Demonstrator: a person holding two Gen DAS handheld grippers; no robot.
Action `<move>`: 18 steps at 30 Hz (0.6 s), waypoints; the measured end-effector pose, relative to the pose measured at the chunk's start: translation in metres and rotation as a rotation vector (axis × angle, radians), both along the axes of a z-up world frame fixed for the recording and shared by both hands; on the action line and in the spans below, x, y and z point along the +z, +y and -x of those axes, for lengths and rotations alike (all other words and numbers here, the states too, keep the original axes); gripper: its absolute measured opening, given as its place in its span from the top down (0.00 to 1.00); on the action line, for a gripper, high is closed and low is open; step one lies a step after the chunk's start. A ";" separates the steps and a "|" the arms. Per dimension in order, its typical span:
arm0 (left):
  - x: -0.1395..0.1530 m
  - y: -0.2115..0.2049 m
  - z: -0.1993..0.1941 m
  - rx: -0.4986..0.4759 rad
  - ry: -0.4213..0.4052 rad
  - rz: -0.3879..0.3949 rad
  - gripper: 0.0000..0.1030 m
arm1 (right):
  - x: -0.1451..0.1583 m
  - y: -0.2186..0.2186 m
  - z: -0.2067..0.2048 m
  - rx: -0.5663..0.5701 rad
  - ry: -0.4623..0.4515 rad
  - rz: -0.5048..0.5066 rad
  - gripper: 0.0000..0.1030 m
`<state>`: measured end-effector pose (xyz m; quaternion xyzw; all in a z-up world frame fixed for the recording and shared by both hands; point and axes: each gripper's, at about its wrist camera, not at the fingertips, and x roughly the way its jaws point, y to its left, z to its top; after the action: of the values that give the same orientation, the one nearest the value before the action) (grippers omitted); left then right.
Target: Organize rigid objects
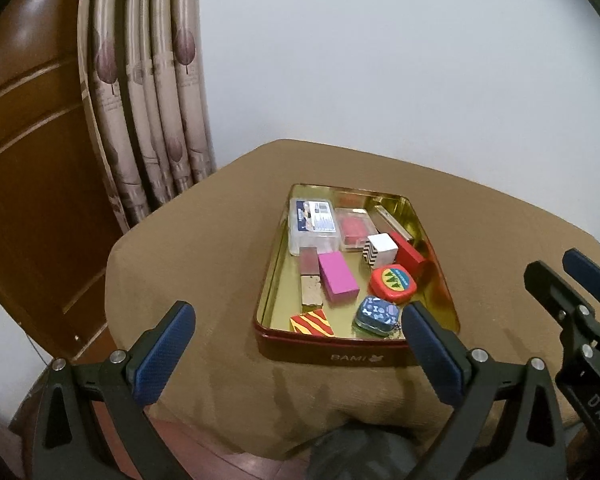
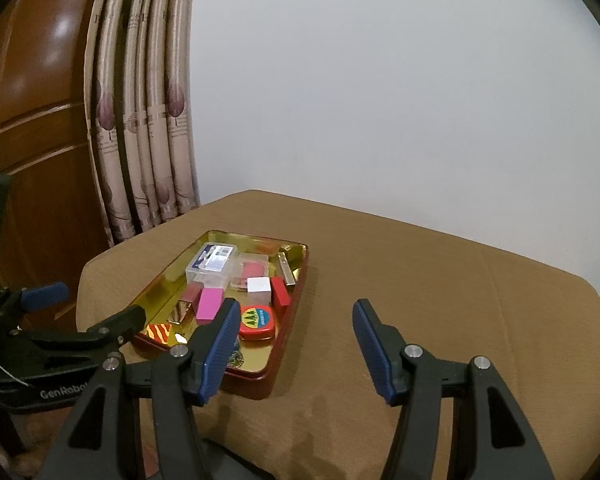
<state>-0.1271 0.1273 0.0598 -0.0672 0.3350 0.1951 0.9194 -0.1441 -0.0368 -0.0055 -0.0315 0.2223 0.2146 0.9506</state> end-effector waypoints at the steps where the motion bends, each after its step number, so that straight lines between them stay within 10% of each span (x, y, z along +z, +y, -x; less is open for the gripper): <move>1: -0.001 0.002 0.000 0.000 0.002 0.015 0.01 | 0.000 0.002 0.000 0.001 0.001 0.003 0.42; 18: -0.005 0.014 0.002 0.031 0.020 0.041 0.01 | 0.001 0.022 0.001 0.001 -0.013 0.005 0.42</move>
<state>-0.1294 0.1414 0.0543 -0.0893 0.3470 0.2031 0.9113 -0.1453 -0.0148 -0.0045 -0.0352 0.2166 0.2141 0.9518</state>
